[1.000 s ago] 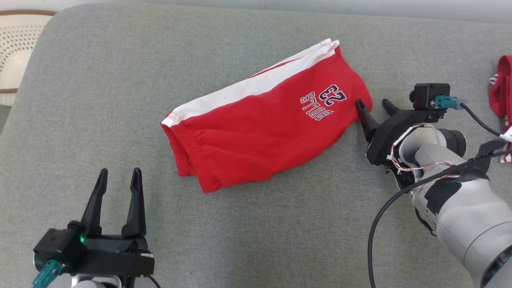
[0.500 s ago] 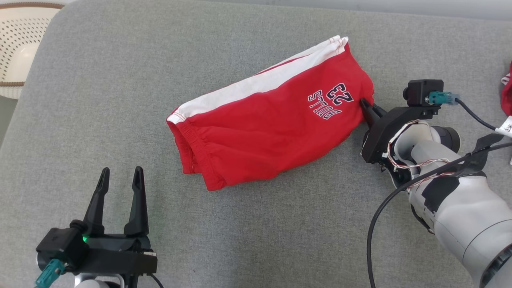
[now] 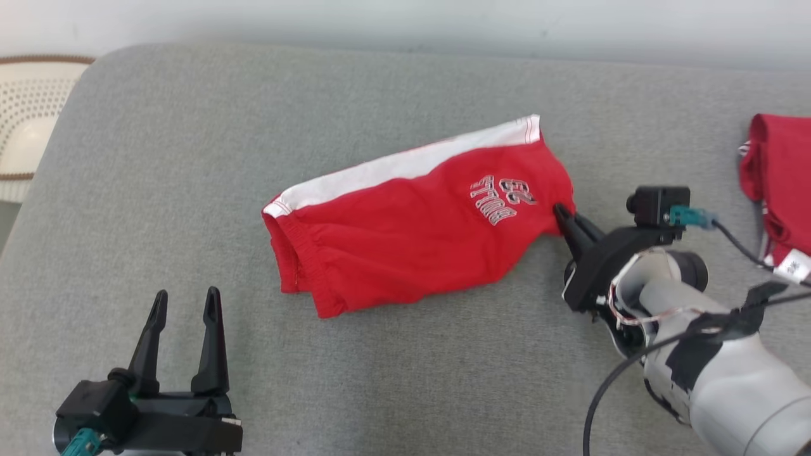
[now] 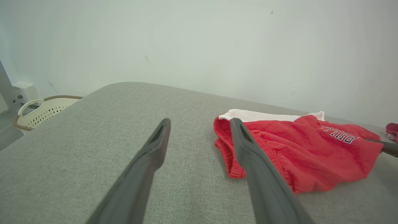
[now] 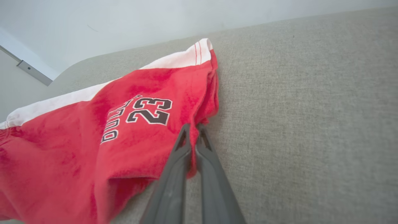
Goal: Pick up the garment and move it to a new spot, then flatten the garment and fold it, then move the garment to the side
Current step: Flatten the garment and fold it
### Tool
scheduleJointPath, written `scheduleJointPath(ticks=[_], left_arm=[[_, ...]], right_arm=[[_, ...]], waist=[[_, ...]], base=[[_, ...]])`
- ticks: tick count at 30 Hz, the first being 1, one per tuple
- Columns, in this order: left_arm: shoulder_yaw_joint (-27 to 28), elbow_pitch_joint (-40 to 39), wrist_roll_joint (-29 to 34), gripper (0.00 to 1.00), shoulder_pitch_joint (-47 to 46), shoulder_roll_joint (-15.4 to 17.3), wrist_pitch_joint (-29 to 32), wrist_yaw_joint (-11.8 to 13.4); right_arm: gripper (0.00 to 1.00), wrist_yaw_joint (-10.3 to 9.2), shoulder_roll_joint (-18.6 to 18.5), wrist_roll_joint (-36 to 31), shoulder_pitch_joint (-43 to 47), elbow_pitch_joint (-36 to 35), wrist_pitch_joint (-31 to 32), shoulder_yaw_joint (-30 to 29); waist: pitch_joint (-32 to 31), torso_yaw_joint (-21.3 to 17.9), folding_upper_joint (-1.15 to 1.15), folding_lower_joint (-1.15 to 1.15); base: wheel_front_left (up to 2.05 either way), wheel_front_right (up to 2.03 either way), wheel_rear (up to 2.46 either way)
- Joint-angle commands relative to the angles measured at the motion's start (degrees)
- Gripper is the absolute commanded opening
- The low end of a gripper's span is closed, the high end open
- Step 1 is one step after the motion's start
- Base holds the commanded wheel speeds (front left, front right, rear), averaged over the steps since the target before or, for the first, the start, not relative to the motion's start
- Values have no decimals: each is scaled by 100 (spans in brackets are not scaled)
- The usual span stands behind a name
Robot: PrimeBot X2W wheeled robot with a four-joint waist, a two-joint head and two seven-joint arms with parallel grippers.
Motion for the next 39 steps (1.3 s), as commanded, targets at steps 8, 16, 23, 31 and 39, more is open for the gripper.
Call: scheduleJointPath(ticks=[8, 16, 23, 31, 39], left_arm=[[84, 53, 80, 100, 275, 4, -22, -24], [92, 101, 85, 100, 432, 3, -22, -22], [90, 93, 81, 100, 546, 3, -22, -1], [108, 105, 45, 100, 613, 3, -22, -19], [204, 41, 131, 100, 762, 3, -22, 36]], right_arm=[[0, 1, -155, 18, 647, -492, -107, -15], [0, 1, -246, -79, 1171, -871, -109, -323], [0, 1, -280, -289, 1742, -1217, -111, -819], [20, 1, -187, -550, 2116, -1194, -112, -1019], [100, 1, -79, -1536, 2248, -1265, -111, -1961]], waist=[[-440, -386, 0, 0], [-682, -543, 0, 0], [-859, -612, 0, 0], [-938, -695, 0, 0], [-1055, -819, 0, 0]], base=[[0, 0, 0], [0, 0, 0], [0, 0, 0], [0, 0, 0], [0, 0, 0]])
